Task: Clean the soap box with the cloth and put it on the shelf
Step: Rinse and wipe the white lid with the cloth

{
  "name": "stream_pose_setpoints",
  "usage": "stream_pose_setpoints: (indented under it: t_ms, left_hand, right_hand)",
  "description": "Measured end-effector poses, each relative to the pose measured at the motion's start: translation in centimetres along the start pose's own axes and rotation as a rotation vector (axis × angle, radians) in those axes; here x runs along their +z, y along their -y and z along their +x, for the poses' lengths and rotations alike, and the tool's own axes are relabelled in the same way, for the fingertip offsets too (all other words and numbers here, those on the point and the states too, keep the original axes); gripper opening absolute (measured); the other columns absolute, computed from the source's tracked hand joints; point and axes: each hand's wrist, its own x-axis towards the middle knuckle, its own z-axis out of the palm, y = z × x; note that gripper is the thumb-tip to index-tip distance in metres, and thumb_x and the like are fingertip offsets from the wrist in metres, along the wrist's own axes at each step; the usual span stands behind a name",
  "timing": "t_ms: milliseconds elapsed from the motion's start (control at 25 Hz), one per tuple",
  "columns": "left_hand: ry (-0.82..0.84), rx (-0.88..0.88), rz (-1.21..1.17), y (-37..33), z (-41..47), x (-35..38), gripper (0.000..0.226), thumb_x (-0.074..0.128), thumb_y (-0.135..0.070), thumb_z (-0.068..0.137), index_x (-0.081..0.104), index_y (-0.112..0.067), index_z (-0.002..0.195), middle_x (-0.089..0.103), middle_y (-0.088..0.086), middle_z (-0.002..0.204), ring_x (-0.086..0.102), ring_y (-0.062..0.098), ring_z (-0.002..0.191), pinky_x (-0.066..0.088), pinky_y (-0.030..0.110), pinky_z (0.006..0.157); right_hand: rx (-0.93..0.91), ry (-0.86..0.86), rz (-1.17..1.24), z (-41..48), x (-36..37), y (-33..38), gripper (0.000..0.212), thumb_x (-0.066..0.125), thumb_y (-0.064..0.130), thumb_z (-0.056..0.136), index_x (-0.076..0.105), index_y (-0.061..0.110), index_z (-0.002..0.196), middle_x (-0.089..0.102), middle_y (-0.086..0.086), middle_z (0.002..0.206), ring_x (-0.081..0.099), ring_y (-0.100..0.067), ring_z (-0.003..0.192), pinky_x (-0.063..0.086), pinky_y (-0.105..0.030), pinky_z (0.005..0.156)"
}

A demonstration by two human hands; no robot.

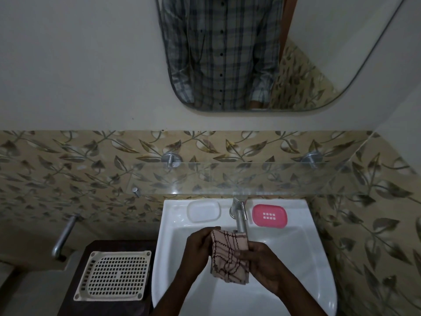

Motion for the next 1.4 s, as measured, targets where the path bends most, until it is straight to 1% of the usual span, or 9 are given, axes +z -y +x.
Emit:
stream_pose_setpoints:
  t_ms: [80, 200, 360, 520, 720, 920, 1160, 1280, 1400]
  left_hand:
    - [-0.090, -0.220, -0.125, 0.7, 1.0, 0.7, 0.035, 0.045, 0.000, 0.100, 0.069, -0.017, 0.118, 0.075, 0.010, 0.109, 0.072, 0.018, 0.093, 0.058, 0.029, 0.073]
    - [-0.430, -0.350, 0.190, 1.8, 4.9, -1.1, 0.050, 0.063, -0.012, 0.095, 0.048, -0.003, 0.141, 0.055, 0.027, 0.135, 0.054, 0.036, 0.122, 0.044, 0.042, 0.103]
    - [-0.061, -0.263, 0.744, 2.6, 10.1, -3.8, 0.115, 0.087, -0.043, 0.069, 0.020, -0.011, 0.157, 0.022, 0.017, 0.156, 0.028, 0.040, 0.138, 0.036, 0.047, 0.109]
    - [0.163, -0.052, 0.946, 4.7, 11.9, -4.6, 0.103, 0.083, -0.028, 0.075, 0.022, -0.007, 0.155, 0.023, 0.013, 0.160, 0.031, 0.035, 0.139, 0.033, 0.040, 0.114]
    - [0.058, 0.076, 0.670, 5.3, 10.7, -5.3, 0.090, 0.089, -0.015, 0.065, 0.041, -0.002, 0.140, 0.043, 0.014, 0.142, 0.043, 0.030, 0.131, 0.036, 0.030, 0.107]
    - [0.126, 0.315, 0.697, 4.2, 6.1, -5.1, 0.086, 0.075, -0.008, 0.068, 0.039, -0.005, 0.146, 0.034, 0.013, 0.145, 0.038, 0.030, 0.136, 0.043, 0.030, 0.104]
    - [0.324, 0.416, 0.929, 3.5, 1.1, -1.4, 0.089, 0.065, 0.002, 0.076, 0.022, -0.001, 0.155, 0.028, 0.018, 0.157, 0.033, 0.031, 0.142, 0.029, 0.028, 0.116]
    - [0.446, 0.580, 1.157, 3.6, -0.4, 0.3, 0.083, 0.075, 0.003, 0.067, 0.043, 0.007, 0.143, 0.049, 0.025, 0.141, 0.059, 0.033, 0.116, 0.051, 0.031, 0.099]
    - [0.381, 0.671, 1.380, 3.4, 0.0, -0.5, 0.091, 0.087, -0.007, 0.042, 0.062, 0.005, 0.128, 0.061, 0.023, 0.127, 0.069, 0.036, 0.103, 0.059, 0.040, 0.086]
  right_hand:
    - [0.016, -0.125, -0.055, 0.4, -0.1, -0.5, 0.026, 0.058, -0.011, 0.085, 0.067, -0.010, 0.109, 0.072, -0.027, 0.107, 0.069, -0.042, 0.096, 0.059, -0.044, 0.083]
    - [-0.011, -0.270, -0.091, 0.7, -0.9, -1.1, 0.024, 0.055, -0.004, 0.086, 0.064, -0.010, 0.107, 0.072, -0.025, 0.095, 0.066, -0.036, 0.081, 0.059, -0.044, 0.072]
    - [-0.003, -0.308, -0.017, -0.2, -2.5, -1.2, 0.029, 0.046, -0.005, 0.094, 0.064, -0.004, 0.116, 0.071, -0.030, 0.109, 0.065, -0.050, 0.105, 0.043, -0.072, 0.096]
    - [-0.015, -0.314, 0.101, -1.0, -4.4, -1.7, 0.032, 0.045, -0.008, 0.092, 0.063, -0.006, 0.119, 0.068, -0.034, 0.113, 0.063, -0.053, 0.107, 0.041, -0.074, 0.096]
    - [-0.042, -0.331, 0.147, -1.4, -5.4, -2.1, 0.033, 0.045, -0.009, 0.091, 0.064, -0.005, 0.117, 0.070, -0.032, 0.110, 0.068, -0.049, 0.100, 0.048, -0.068, 0.092]
    - [-0.056, -0.371, 0.143, -1.4, -5.4, -1.8, 0.029, 0.044, -0.010, 0.093, 0.065, -0.005, 0.113, 0.073, -0.029, 0.104, 0.073, -0.042, 0.091, 0.062, -0.048, 0.069]
    - [-0.051, -0.381, 0.090, -1.6, -4.6, -0.7, 0.029, 0.046, -0.009, 0.092, 0.063, -0.007, 0.116, 0.070, -0.032, 0.109, 0.065, -0.051, 0.105, 0.048, -0.068, 0.095]
    - [-0.047, -0.380, 0.106, -1.8, -4.1, -0.5, 0.028, 0.047, -0.009, 0.091, 0.063, -0.007, 0.114, 0.069, -0.033, 0.110, 0.065, -0.052, 0.104, 0.052, -0.068, 0.086]
    - [-0.044, -0.377, 0.166, -2.0, -4.6, -1.0, 0.029, 0.050, -0.007, 0.091, 0.062, -0.008, 0.117, 0.070, -0.033, 0.110, 0.066, -0.051, 0.102, 0.053, -0.069, 0.083]
